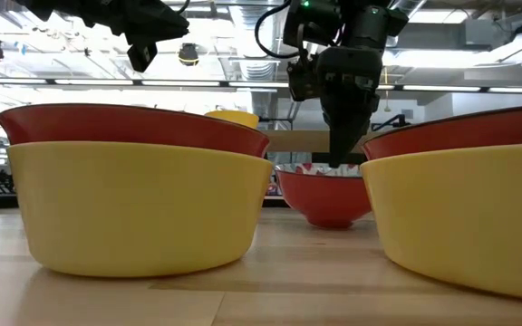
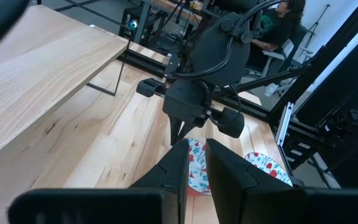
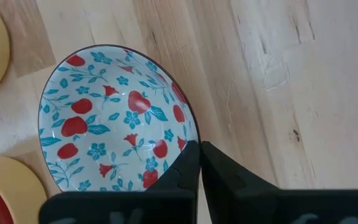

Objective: Pick & Place Mini bowls
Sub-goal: Put the top white bowl on the shelf

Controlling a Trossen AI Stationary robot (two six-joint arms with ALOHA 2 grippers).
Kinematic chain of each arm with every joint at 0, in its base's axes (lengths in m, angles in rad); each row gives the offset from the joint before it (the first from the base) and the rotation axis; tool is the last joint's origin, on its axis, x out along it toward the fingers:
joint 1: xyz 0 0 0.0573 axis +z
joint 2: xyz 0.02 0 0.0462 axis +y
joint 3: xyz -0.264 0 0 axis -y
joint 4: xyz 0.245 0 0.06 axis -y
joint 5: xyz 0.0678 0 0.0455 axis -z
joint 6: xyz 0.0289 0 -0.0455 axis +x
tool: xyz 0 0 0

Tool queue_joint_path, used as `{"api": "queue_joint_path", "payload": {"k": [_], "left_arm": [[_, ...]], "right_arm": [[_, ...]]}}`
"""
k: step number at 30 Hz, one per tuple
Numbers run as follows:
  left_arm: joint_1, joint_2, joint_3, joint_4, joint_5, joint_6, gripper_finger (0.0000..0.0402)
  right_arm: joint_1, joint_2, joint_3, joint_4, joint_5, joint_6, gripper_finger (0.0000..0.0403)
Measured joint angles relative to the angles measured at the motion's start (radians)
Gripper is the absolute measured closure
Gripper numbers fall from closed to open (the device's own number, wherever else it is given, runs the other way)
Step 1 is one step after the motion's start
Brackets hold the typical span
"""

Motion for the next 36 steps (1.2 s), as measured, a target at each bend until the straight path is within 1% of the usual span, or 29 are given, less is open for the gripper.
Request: {"api": "queue_joint_path", "payload": {"k": [7,10,15,20,29,36], "left_arm": [[0.000,0.000,0.000,0.008,0.000,0.000,0.0348],[0.000,0.000,0.000,0.012,0.000,0.000,0.0348],[0.000,0.000,0.000,0.013,0.000,0.000,0.0348],[0.000,0.000,0.000,0.014,0.000,0.000,0.0348],[0.000,0.000,0.000,0.021,0.000,0.000,0.0348],[0.000,0.000,0.000,0.021,0.000,0.000,0.0348]], "right_arm": [[-0.002,0.000,0.000,0.002,0.001,0.000,0.0351],[-0.002,0.000,0.000,0.009,0.001,-0.006,0.0341],[-0.002,0.000,0.000,0.008,0.002,-0.023,0.0339],[-0.010,0.000,0.000,0.008,0.028,-0.028,0.0339],[-0.015,0.000,0.000,0.008,0.027,-0.066,0.0339],[-0.022,0.001,-0.058,0.038,0.026,-0.062,0.0339]]}}
